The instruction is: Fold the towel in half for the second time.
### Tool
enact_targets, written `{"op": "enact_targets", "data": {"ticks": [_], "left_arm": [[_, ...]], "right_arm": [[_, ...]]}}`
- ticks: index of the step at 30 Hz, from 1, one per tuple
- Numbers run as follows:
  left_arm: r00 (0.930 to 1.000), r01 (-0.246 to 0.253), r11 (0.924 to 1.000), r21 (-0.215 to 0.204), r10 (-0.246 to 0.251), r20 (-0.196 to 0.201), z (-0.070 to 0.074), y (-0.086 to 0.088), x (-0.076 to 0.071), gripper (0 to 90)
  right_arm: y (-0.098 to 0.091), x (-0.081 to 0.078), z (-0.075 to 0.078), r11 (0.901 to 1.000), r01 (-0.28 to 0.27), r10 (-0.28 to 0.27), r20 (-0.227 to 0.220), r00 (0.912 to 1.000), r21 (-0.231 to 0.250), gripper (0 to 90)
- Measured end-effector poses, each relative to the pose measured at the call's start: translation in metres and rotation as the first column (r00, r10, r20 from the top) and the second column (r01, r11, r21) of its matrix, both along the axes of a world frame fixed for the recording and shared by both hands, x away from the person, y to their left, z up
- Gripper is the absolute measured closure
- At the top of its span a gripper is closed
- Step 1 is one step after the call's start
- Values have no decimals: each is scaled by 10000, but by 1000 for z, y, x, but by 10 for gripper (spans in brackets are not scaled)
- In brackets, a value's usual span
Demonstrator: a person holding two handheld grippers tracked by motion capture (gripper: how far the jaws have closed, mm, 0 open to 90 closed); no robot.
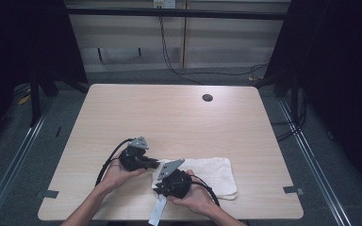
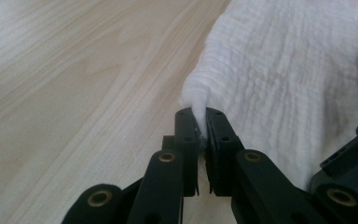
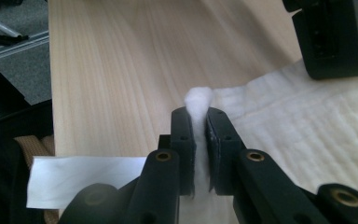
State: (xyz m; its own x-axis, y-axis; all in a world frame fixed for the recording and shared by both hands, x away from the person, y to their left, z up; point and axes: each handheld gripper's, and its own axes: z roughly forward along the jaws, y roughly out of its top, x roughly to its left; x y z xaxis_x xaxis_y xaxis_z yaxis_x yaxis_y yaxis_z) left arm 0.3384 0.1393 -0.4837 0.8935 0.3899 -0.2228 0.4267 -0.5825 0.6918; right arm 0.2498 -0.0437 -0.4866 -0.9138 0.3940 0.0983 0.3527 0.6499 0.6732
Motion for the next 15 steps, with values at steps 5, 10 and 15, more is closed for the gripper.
{"op": "enact_targets", "data": {"ticks": [5,10,15], "left_arm": [[9997,-34,9998,-195,30,-241,1,4,3,847],[9995,-189,9986,-493,176,-267,6,8,5,847],[9997,-230,9960,-863,220,-131,18,13,4,847]], "right_arm": [[-3,1,4,9998,-13,12,66,10000,220,828],[-5,2,11,9993,31,-35,98,9999,376,828],[-11,4,24,9957,178,-190,124,9997,907,829]]}}
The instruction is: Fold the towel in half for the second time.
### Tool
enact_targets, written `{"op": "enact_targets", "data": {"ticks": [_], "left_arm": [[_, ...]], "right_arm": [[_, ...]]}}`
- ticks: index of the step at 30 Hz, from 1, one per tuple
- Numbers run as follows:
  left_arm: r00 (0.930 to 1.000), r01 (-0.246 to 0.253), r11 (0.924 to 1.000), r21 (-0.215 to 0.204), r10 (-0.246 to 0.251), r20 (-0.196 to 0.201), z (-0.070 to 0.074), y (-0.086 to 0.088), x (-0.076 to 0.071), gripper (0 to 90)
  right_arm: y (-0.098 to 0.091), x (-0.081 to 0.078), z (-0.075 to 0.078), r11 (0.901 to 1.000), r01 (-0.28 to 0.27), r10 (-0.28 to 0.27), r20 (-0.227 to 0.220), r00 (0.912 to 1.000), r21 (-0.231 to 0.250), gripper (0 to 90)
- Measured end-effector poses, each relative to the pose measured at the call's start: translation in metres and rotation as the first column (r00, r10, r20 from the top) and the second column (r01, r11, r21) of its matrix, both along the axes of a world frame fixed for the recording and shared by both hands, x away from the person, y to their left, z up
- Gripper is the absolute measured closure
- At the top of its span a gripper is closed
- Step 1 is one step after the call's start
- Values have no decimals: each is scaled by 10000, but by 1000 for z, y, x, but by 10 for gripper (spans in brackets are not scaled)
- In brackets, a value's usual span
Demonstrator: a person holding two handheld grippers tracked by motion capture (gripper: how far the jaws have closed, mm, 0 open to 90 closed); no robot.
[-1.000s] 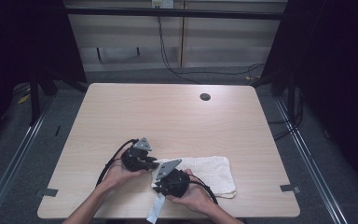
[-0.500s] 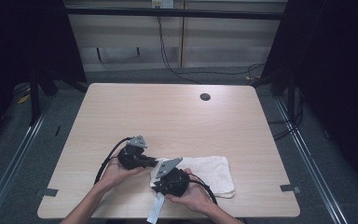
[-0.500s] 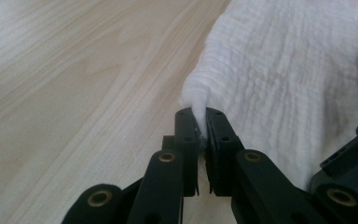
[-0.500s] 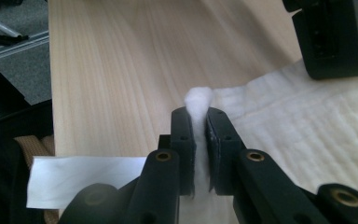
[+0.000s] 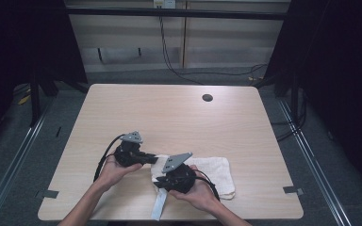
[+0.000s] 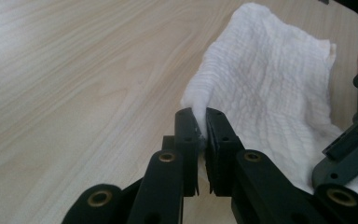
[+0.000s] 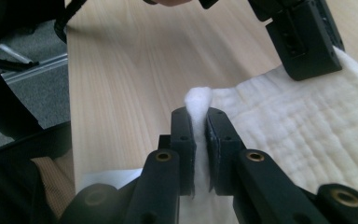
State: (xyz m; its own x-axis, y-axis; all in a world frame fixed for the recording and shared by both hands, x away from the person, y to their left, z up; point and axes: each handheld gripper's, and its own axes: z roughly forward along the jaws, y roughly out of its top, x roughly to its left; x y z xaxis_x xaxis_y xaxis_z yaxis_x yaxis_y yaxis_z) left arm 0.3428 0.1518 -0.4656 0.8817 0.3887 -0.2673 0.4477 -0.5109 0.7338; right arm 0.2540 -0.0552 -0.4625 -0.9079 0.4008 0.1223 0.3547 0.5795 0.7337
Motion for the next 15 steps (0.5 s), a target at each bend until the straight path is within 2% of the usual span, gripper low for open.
{"op": "enact_targets", "data": {"ticks": [2,7,15], "left_arm": [[9999,-98,9999,-41,98,-48,1,0,1,847],[9997,-236,9995,-229,235,-67,5,2,2,847],[9989,-445,9977,-520,453,134,20,19,6,848]], "right_arm": [[-2,0,3,9998,26,-25,-24,10000,202,828],[-1,1,9,9995,-58,56,88,9999,305,829],[4,6,25,9969,-21,1,264,9997,784,829]]}}
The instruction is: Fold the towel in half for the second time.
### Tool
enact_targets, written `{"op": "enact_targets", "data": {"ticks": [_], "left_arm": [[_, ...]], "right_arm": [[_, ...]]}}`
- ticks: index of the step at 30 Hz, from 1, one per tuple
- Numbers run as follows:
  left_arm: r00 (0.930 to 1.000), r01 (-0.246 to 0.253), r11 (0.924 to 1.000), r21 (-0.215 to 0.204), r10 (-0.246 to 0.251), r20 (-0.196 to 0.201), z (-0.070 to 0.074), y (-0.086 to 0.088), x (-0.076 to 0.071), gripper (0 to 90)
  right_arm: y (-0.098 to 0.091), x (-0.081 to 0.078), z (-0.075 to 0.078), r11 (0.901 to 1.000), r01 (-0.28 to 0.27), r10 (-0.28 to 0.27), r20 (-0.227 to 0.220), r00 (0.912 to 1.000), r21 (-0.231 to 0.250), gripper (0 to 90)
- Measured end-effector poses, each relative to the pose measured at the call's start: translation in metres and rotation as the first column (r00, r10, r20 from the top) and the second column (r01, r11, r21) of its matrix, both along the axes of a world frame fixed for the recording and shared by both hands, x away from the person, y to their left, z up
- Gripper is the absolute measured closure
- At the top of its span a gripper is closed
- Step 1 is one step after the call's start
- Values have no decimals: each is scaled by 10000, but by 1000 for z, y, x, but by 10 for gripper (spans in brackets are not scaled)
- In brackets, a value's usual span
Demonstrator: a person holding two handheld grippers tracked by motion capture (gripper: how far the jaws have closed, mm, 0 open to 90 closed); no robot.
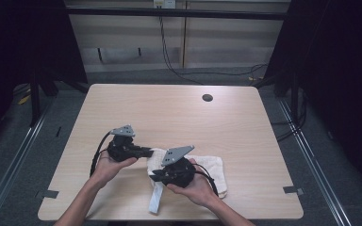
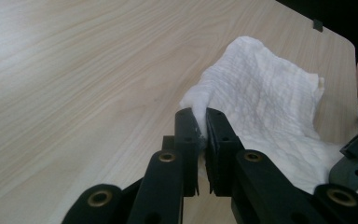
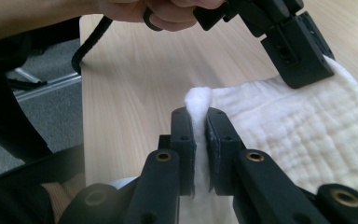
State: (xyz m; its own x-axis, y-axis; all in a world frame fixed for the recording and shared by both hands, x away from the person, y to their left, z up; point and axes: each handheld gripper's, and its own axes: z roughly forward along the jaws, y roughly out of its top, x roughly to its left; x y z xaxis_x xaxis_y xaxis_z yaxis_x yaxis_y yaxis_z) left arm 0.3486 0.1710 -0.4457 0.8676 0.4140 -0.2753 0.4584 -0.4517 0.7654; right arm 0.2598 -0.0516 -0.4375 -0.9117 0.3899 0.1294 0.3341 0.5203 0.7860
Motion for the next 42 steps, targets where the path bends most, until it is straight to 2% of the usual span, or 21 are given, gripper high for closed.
{"op": "enact_targets", "data": {"ticks": [2,4,5,6,7,8,14,17,20,22,24,27,31,34,38,42], "left_arm": [[9999,-127,9999,-89,128,49,4,5,1,848],[9997,-230,9996,-181,231,102,7,10,1,847],[9996,-280,9986,-441,280,-1,7,12,2,847],[9994,-331,9984,-468,329,-42,6,12,2,848],[9992,-404,9988,-289,405,44,6,12,2,848],[9991,-423,9986,-311,424,35,6,12,2,848],[9976,-678,9976,-170,679,100,9,22,3,848],[9971,-758,9968,-258,759,59,12,31,2,848],[9962,-870,9956,-335,871,24,14,38,4,848],[9946,-1035,9940,-354,1037,40,14,43,5,847],[9915,-1293,9913,-266,1296,134,15,45,6,846],[9900,-1383,9901,-247,1389,232,18,47,8,846],[9879,-1521,9871,-497,1534,228,24,58,10,846],[9851,-1680,9834,-683,1701,263,29,64,8,846],[9843,-1732,9830,-602,1748,225,28,63,9,846],[9840,-1779,9836,-297,1781,29,21,53,12,846]], "right_arm": [[3,1,1,10000,-30,30,67,10000,-8,829],[5,5,4,9996,-3,1,91,10000,268,829],[6,5,5,9995,-13,11,82,10000,307,829],[8,7,7,9992,-87,86,39,10000,392,830],[11,8,9,9992,-162,162,-2,9999,374,830],[15,9,10,9994,-205,204,50,9998,287,830],[30,14,8,9980,-317,320,-51,9995,547,830],[35,15,9,9973,-314,324,-141,9994,659,830],[41,15,11,9975,-370,372,-13,9993,599,831],[44,19,12,9966,-319,329,-112,9994,757,831],[48,21,13,9959,-317,324,-76,9994,844,831],[55,25,16,9966,-287,288,3,9996,769,831],[62,29,21,9963,-323,316,98,9995,793,832],[67,32,25,9941,-393,383,116,9992,1013,832],[72,31,27,9932,-383,369,148,9992,1095,832],[68,35,12,9937,-78,105,-239,9997,1118,831]]}}
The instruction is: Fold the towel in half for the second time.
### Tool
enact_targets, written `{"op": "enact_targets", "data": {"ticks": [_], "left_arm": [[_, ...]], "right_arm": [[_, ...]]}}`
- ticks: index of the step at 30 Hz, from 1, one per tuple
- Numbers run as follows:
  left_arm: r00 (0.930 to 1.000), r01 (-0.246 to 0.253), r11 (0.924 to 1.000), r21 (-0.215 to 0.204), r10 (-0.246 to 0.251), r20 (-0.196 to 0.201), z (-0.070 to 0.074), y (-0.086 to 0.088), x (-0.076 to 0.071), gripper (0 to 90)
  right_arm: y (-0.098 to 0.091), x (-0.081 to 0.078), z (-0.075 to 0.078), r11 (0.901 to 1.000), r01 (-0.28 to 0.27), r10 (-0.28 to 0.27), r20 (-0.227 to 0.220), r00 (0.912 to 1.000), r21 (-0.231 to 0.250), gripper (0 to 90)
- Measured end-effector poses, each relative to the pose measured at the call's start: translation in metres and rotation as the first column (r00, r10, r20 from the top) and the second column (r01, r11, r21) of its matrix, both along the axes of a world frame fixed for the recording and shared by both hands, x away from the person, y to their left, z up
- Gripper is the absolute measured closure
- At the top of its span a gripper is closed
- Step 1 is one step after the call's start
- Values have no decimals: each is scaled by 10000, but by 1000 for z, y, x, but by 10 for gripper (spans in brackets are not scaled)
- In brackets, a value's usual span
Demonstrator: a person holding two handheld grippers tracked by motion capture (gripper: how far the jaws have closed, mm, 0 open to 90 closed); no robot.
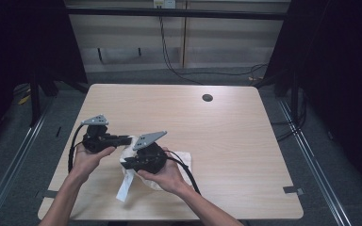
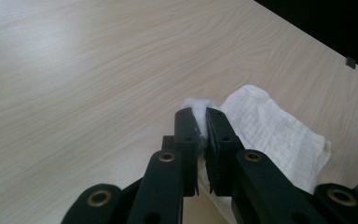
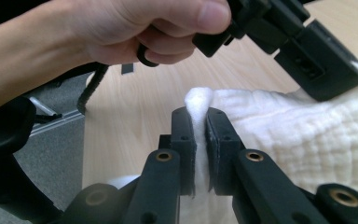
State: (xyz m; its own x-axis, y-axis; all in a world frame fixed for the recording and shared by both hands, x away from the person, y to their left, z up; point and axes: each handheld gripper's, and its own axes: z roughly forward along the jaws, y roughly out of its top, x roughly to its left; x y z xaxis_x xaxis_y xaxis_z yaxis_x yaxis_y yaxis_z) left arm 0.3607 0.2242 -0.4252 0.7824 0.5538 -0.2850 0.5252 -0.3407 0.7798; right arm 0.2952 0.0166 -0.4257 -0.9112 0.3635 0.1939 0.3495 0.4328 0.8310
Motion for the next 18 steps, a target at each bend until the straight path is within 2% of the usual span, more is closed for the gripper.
{"op": "enact_targets", "data": {"ticks": [2,4,12,18], "left_arm": [[9999,143,9999,-93,-142,61,1,-4,0,846],[9993,333,9994,-14,-333,146,3,-10,-1,845],[9981,606,9982,35,-606,57,3,-29,-1,845],[9965,838,9964,145,-839,38,1,-46,1,846]], "right_arm": [[-3,-1,-4,10000,37,-36,-129,9999,60,832],[-6,-4,-4,10000,52,-52,-23,10000,-3,832],[-32,-14,1,9978,481,-489,147,9987,460,829],[-51,-18,3,9964,785,-793,234,9966,321,830]]}}
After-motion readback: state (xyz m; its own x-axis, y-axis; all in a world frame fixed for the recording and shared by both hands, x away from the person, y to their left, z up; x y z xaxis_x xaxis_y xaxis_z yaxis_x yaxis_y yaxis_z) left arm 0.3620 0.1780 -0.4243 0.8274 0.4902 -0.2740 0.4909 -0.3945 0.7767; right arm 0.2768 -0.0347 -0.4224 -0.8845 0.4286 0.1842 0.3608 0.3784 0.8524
